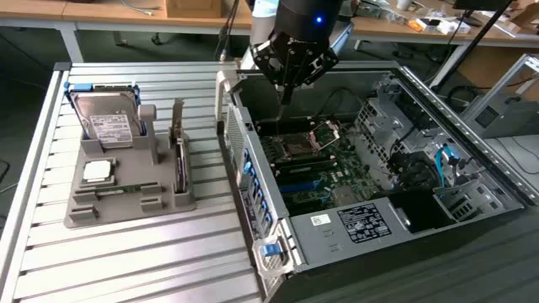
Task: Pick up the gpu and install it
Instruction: 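Reach for the gpu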
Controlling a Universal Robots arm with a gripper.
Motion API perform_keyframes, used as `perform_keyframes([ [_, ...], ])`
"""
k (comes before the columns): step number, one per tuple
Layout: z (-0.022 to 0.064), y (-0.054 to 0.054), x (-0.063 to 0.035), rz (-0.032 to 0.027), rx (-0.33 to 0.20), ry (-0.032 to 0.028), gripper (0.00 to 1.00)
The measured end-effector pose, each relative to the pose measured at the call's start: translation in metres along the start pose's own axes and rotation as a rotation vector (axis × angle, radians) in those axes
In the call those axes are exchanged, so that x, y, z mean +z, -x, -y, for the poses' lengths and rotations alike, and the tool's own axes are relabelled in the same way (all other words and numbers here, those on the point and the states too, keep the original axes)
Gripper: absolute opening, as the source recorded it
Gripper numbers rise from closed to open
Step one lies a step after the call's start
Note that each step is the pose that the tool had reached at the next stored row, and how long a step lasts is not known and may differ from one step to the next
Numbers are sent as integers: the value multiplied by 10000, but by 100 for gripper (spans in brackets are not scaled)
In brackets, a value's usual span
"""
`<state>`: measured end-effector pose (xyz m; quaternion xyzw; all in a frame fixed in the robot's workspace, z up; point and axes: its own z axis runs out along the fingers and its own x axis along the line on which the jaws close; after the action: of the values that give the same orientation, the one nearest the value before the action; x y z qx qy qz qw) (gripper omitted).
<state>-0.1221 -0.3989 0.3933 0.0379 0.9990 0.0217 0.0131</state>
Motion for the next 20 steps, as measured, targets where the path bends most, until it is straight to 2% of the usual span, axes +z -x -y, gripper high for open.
perform_keyframes([
  [3, 5, -60, -2, 0, 0, 0, 11],
  [20, 12, -156, -4, 0, 0, 0, 11],
])
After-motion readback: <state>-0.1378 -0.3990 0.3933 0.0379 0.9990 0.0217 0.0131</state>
